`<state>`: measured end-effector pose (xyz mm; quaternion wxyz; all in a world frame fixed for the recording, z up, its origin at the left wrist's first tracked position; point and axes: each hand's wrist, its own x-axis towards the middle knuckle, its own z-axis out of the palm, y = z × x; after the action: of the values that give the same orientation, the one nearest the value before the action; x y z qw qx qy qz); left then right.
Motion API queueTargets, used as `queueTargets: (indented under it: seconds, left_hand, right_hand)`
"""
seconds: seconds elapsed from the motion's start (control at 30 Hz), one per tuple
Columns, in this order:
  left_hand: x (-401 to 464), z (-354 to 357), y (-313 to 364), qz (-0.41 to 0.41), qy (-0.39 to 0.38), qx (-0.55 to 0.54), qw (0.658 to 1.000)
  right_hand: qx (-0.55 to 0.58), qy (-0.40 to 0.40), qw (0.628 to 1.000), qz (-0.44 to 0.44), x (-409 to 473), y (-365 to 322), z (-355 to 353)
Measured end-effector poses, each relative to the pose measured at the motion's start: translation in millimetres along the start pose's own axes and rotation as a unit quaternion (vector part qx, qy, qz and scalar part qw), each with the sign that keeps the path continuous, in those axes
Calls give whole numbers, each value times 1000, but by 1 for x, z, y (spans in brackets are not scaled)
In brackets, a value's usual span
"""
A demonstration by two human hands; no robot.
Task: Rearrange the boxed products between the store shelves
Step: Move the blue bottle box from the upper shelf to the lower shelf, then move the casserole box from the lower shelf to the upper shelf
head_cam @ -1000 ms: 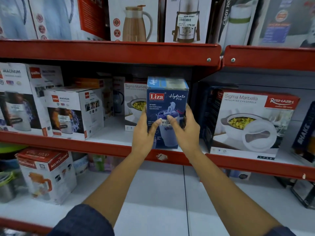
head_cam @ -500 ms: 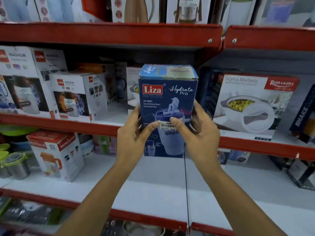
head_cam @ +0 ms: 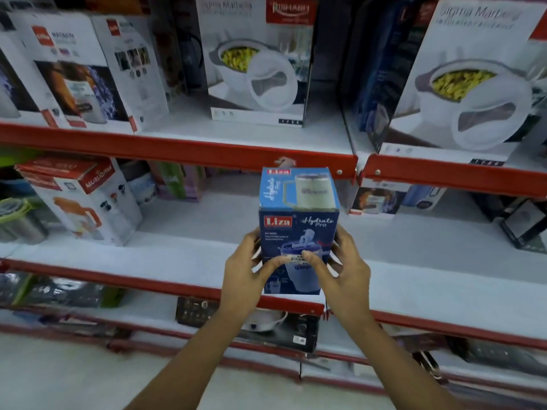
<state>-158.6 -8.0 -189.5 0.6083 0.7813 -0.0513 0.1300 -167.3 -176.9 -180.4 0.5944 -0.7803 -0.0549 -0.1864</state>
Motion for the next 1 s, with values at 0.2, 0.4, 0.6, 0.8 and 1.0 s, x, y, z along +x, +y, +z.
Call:
queueTargets:
  seconds: [0.2,0.4,0.6,0.8,1.0]
  left_hand:
    - [19,32,-53,-51,-41,40,997]
    - [27,51,-75,-109,-53,76,990]
    - [15,53,-71,-99,-55,81,990]
    - [1,60,-46,59,12,246,967]
    - [29,71,8,275,75,367,886]
  right_hand:
    - [-95,-33,992,72,8,57,4]
    - [-130,-50,982,130,14,80,6]
    - [-145,-69,980,116,8,76,5]
    - [-352,-18,936,-22,3,64,-12]
    - [-433,95,890,-105,32,15,-50]
